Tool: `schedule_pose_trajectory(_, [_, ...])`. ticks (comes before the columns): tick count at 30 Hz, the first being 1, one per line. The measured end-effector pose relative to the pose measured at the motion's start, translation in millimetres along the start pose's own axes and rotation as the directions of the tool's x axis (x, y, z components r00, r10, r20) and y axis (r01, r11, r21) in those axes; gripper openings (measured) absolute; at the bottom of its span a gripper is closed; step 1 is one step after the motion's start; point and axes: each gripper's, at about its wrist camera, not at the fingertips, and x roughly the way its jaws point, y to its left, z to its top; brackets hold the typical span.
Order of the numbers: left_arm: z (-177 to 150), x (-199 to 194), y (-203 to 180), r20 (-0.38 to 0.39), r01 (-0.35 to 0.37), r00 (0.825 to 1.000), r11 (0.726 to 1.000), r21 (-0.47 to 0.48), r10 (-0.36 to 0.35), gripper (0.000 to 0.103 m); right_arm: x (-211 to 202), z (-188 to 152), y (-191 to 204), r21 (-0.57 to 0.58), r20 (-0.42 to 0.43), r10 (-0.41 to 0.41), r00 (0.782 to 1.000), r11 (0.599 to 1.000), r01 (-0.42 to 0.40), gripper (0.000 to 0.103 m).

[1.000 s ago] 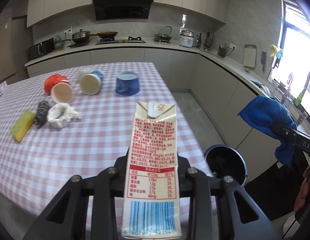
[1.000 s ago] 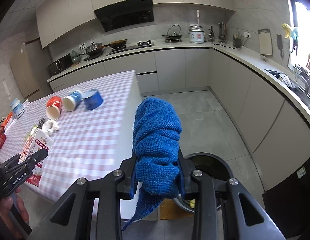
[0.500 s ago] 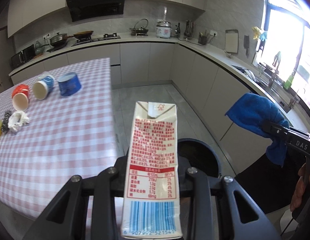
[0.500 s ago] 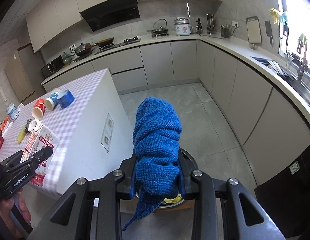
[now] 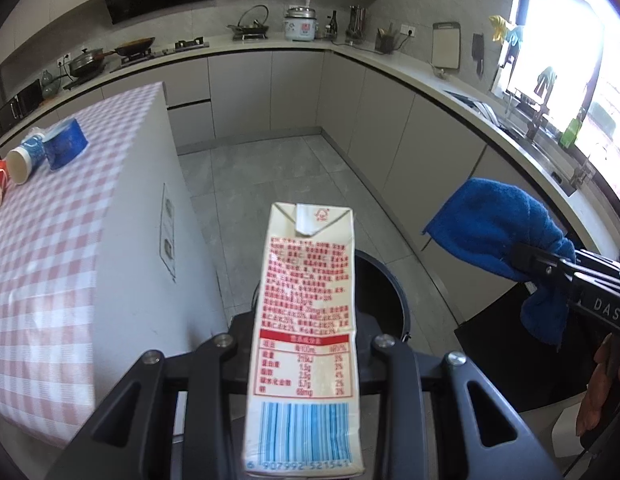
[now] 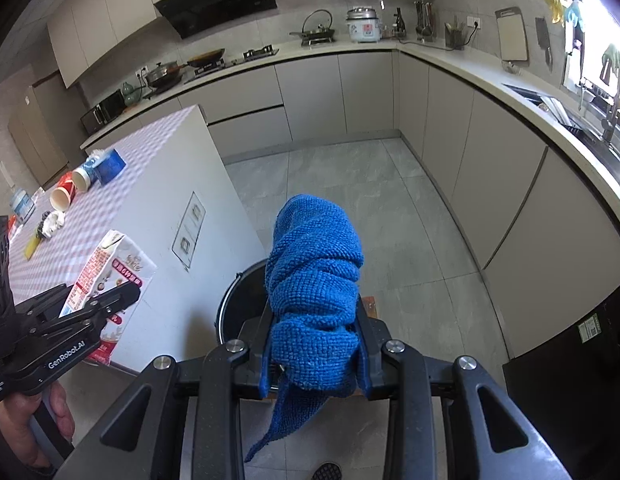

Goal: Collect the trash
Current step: 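Carry the blue cloth and white-and-red carton with both tools to the bin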

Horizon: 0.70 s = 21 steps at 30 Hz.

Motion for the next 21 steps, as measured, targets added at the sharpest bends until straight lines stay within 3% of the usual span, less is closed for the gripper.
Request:
schedule_pose_trajectory(12, [-13.5, 51.6, 1.9, -0.099, 0.005, 0.995, 0.999, -0.032, -0.008, 0.033, 75.1, -9.7, 7.2, -0.097, -0.121, 0.064, 0.991, 0.992, -0.076, 0.034])
schedule_pose_trajectory(19, [-21.9, 105.7, -5.5, -0.218, 0.034, 0.975, 0.998, -0.044, -0.043, 0.035, 143.1, -23.1, 13.4, -0.178, -0.257, 0.106, 0.960, 0.972, -0.155, 0.036])
schedule_pose_trajectory(20, [-23.1, 112.4, -5.5, -0.229, 0.024, 0.973, 0.999, -0.042, -0.033, 0.048, 155.8, -25.7, 15.1, -0.207, -0.284, 0.100, 0.953, 0.965, -0.163, 0.038])
schedule_pose_trajectory(21, [-25.2, 120.1, -3.8, -0.233, -0.006, 0.972, 0.999, -0.042, -0.004, 0.077, 168.4, -28.7, 15.5, -0.239, -0.303, 0.078, 0.950, 0.959, -0.155, 0.052])
